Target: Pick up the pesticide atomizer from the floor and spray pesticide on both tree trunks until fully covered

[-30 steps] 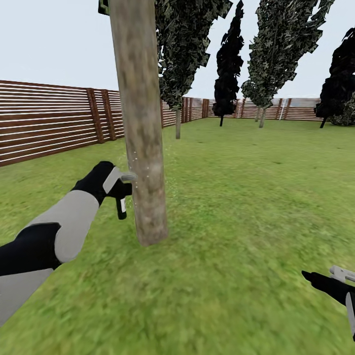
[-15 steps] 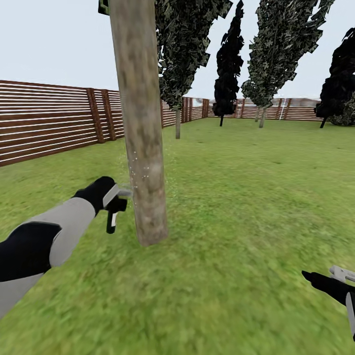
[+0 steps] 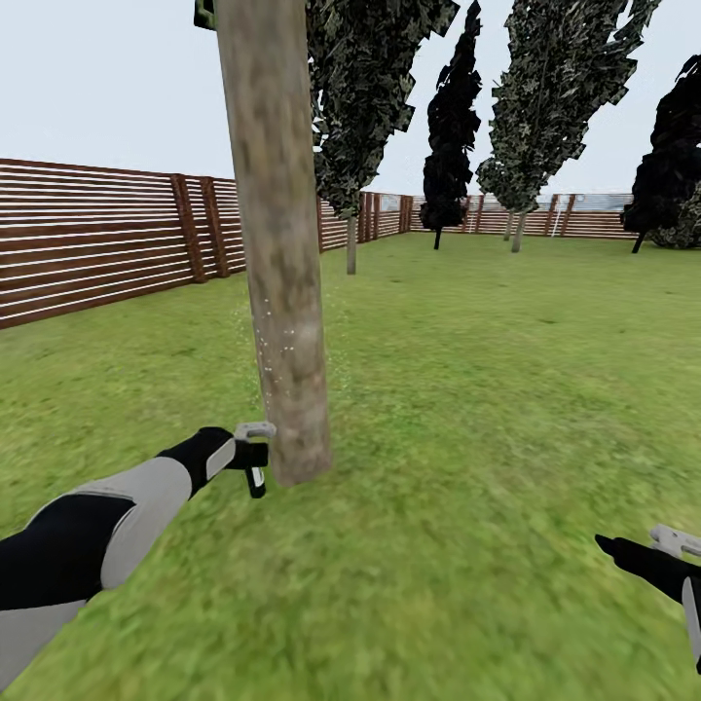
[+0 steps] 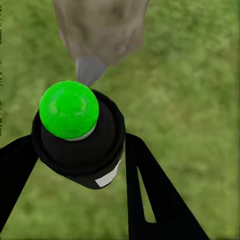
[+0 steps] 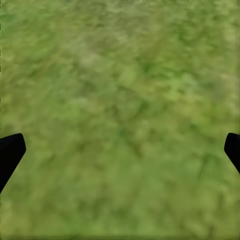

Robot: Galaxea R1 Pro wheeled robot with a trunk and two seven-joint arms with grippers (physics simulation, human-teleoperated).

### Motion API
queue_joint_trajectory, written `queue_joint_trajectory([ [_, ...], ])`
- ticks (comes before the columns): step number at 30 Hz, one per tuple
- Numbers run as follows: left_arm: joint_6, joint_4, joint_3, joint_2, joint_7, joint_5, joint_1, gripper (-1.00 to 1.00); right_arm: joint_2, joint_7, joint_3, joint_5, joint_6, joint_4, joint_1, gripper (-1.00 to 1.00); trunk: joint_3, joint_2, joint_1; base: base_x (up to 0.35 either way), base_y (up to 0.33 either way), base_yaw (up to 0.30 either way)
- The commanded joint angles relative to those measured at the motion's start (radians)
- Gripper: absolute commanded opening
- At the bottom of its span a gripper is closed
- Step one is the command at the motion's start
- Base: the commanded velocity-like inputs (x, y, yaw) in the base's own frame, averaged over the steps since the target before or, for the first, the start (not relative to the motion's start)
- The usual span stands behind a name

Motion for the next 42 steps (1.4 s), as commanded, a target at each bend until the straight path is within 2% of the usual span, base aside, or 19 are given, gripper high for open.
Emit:
queue_joint_trajectory([
  [1,0.006,-0.002,-0.007,0.002,0.006,0.011,0.008,-1.00,0.000,0.010,-0.003,0.010,0.003,-0.001,-0.001,1.00,-0.001,0.000,0.000,0.000,0.000,0.055],
  [3,0.005,-0.002,-0.007,0.005,0.030,0.011,0.063,-1.00,0.000,0.010,-0.003,0.011,0.003,-0.002,-0.001,1.00,-0.001,0.000,0.000,0.044,-0.046,0.172],
  [6,0.003,-0.002,-0.007,0.005,0.042,0.011,0.091,-1.00,0.002,0.010,-0.003,0.011,0.003,-0.002,-0.001,1.00,-0.001,0.000,0.000,0.184,-0.203,0.180],
  [15,0.005,-0.003,-0.007,0.001,0.042,0.012,0.093,-1.00,0.006,0.010,-0.003,0.010,0.003,-0.002,-0.001,1.00,-0.001,0.000,0.000,0.046,-0.310,0.020],
  [42,0.005,-0.003,-0.007,0.000,0.043,0.015,0.093,-1.00,0.006,0.010,-0.003,0.011,0.005,-0.002,-0.001,1.00,-0.001,0.000,0.000,0.074,-0.266,0.210],
])
